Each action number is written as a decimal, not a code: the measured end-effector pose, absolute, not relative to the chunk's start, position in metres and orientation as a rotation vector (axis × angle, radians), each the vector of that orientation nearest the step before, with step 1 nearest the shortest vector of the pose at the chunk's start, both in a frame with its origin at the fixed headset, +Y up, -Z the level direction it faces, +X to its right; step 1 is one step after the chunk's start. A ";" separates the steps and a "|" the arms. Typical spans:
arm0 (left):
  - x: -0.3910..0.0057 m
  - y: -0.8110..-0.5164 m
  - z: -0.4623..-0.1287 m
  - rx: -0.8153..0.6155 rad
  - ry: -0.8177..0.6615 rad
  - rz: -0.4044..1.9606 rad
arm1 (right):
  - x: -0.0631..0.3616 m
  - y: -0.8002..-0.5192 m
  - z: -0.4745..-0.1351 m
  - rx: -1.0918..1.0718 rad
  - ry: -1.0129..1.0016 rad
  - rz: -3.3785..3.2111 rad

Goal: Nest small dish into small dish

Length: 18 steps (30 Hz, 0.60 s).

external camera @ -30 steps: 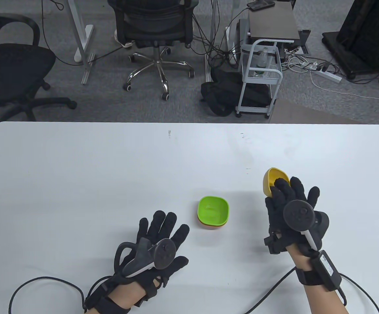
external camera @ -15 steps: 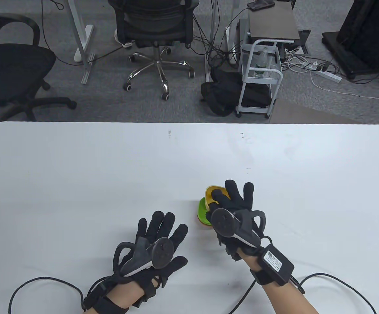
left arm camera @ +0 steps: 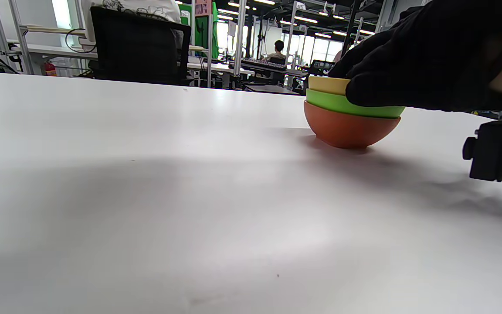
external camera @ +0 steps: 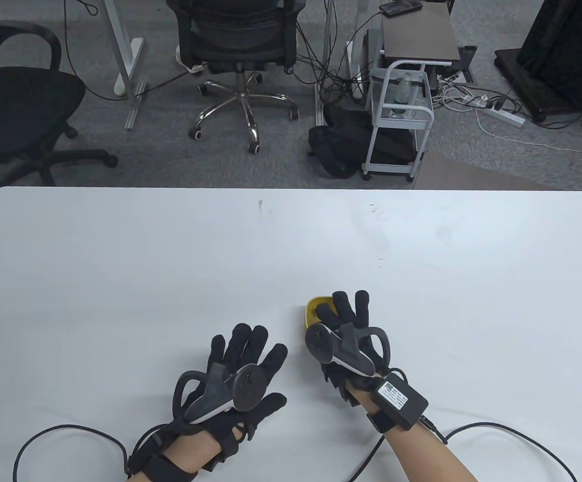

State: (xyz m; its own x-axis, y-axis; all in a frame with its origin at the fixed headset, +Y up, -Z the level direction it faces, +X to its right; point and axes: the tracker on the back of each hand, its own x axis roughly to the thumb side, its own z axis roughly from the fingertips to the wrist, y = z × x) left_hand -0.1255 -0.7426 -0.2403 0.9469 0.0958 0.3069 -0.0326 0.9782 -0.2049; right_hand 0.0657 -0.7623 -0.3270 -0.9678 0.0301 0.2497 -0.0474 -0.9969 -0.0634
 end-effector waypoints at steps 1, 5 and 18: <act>-0.126 -0.743 -0.240 -0.201 -0.320 0.064 | 0.066 -0.762 -0.327 0.384 -0.099 3.077; -0.126 -0.743 -0.241 -0.207 -0.312 0.063 | 0.069 -0.759 -0.328 0.346 0.022 3.115; -0.131 -0.740 -0.246 -0.197 -0.291 0.076 | 0.103 -0.700 -0.301 0.388 0.081 2.933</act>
State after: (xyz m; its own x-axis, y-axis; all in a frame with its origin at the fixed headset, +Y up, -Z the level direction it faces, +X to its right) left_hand -0.1308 -0.7401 -0.2458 0.9552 0.1028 0.2775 -0.0461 0.9780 -0.2035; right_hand 0.1026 -0.6995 -0.3010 -0.9493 0.1867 0.2531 -0.1724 -0.9820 0.0775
